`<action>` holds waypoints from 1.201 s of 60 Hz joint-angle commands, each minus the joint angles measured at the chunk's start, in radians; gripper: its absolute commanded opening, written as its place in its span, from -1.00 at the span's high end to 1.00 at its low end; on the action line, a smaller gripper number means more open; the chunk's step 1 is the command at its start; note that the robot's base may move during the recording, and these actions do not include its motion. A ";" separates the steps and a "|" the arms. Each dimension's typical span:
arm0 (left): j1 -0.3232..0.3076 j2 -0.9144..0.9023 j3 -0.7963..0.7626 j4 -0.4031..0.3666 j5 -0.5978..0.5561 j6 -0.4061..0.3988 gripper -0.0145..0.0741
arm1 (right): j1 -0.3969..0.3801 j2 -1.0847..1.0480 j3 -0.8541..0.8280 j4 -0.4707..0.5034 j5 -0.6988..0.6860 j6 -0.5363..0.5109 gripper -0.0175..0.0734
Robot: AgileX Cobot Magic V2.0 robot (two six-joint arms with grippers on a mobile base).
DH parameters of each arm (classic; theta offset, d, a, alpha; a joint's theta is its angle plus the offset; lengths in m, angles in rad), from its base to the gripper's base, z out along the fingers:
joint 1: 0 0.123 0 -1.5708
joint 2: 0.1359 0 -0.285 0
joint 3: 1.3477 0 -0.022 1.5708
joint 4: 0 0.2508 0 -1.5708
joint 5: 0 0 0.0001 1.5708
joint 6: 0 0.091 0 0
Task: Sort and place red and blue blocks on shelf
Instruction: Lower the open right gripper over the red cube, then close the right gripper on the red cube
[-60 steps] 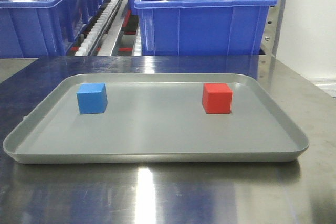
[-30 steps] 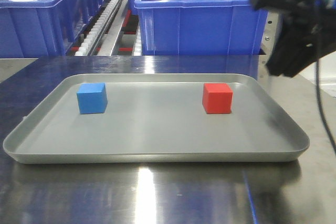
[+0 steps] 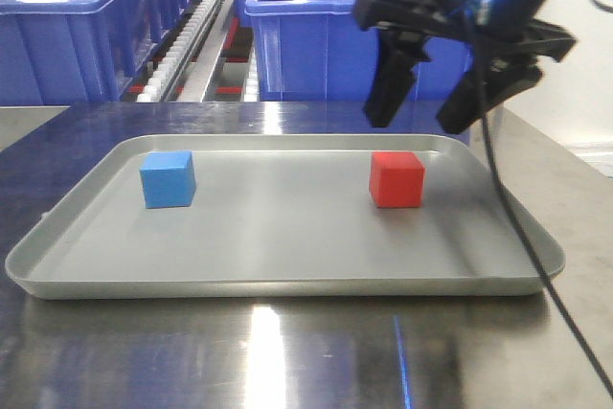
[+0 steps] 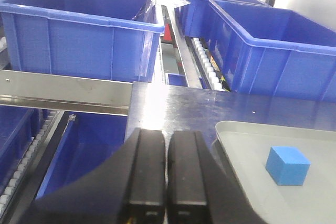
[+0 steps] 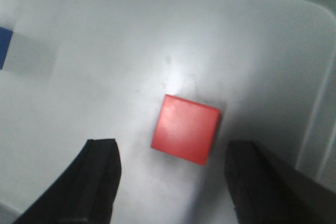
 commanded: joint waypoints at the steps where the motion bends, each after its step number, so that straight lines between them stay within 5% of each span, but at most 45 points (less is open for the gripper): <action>1: -0.002 -0.014 0.020 -0.006 -0.081 0.000 0.40 | 0.007 -0.012 -0.068 0.011 -0.007 -0.011 -0.57; 72: -0.002 -0.014 0.020 -0.006 -0.081 0.000 0.40 | 0.041 0.147 -0.131 -0.084 -0.017 -0.011 -0.57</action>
